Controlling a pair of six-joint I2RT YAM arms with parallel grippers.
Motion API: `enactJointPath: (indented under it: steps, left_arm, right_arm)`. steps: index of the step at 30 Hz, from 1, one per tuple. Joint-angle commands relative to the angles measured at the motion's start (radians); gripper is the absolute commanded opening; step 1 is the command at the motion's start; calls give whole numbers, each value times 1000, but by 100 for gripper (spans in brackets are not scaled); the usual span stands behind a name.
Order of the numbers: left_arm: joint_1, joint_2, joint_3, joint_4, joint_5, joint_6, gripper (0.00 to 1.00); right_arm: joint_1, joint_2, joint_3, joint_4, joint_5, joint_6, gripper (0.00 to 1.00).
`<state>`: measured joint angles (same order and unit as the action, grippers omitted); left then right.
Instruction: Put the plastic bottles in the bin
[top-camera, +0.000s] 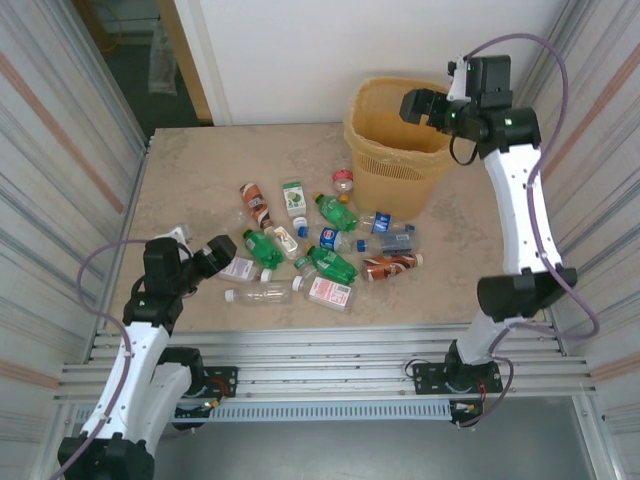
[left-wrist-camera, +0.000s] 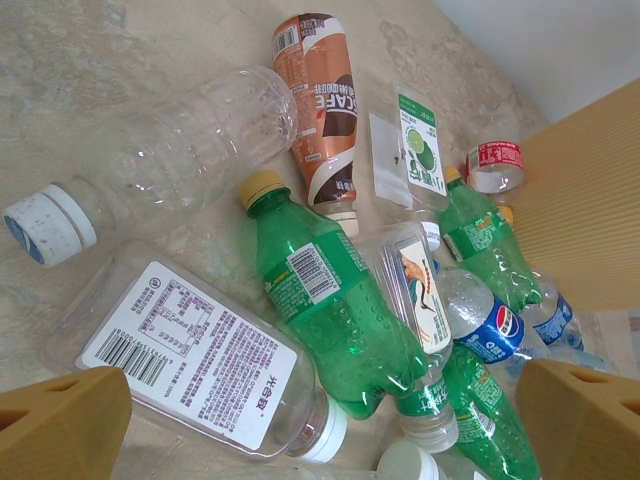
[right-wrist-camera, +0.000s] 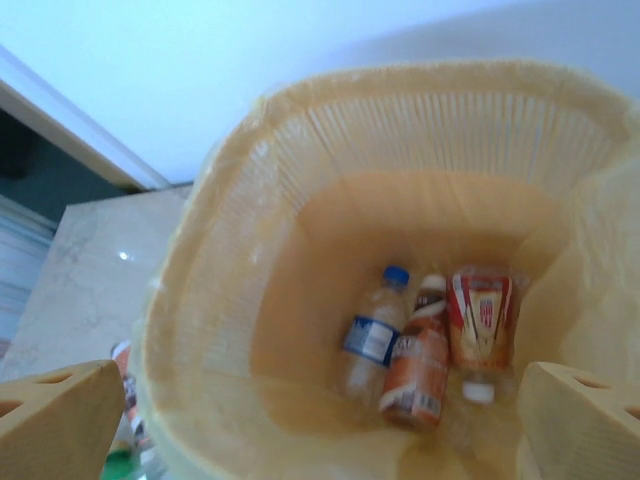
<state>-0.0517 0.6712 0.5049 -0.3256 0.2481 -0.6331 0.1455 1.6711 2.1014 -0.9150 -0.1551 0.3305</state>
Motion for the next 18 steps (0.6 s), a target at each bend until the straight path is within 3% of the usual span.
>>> enactJointPath:
  steps: [1,11,18]
  left_arm:
    - [11,-15,18,-15,-13,10,99]
    - [16,6,8,19,-2,14,99]
    - [16,54,4,68,28,16,99]
  right_arm:
    - [18,-148,-157,80,60,50,98]
    - [122,-536,-584,78,309,184,98]
    - [246,-677,-753,-41,462,353,98]
